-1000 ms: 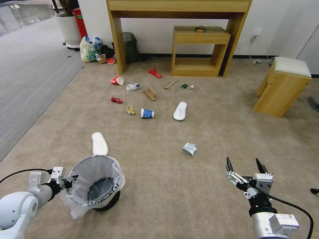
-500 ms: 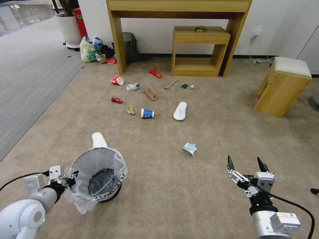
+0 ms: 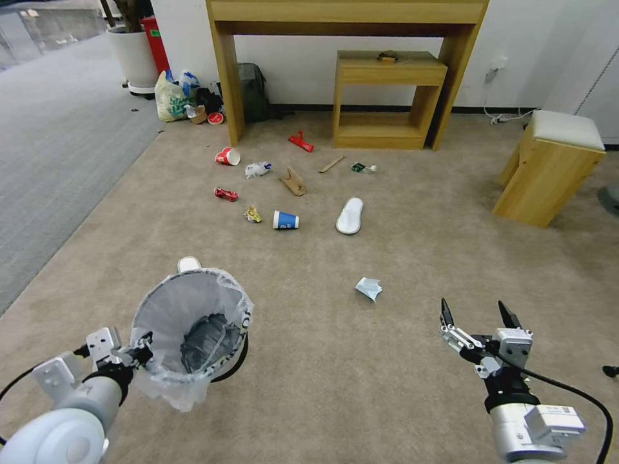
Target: Pick up the trash bin and place the garbage on the floor into it.
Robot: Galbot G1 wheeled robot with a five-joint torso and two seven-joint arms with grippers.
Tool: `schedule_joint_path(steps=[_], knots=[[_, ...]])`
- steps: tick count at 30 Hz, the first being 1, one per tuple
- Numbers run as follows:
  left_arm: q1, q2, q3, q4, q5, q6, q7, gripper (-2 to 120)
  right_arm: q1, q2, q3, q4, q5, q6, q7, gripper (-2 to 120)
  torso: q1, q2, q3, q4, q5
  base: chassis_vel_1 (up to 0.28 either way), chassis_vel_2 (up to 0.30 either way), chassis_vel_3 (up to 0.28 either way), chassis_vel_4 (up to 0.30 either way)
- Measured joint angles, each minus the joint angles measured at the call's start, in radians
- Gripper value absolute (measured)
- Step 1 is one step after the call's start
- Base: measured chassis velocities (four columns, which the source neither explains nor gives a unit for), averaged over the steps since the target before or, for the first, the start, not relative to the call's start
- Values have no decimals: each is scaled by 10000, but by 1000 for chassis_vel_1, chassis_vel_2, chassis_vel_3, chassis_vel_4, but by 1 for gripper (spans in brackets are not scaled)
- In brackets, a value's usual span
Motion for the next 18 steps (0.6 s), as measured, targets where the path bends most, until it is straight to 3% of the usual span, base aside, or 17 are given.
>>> schedule_joint_path(steps=[6,18], knots=[[509,-323,3,-342,164,-156,-98,0,80,-16,32,69,-16,-195,-4,100,0,0,0,1,1,0,0,0,0],[767,-263,88,-341,253,-257,33,0,83,-68,107,114,-14,-241,42,100,0,0,0,0,0,0,0,0,0]])
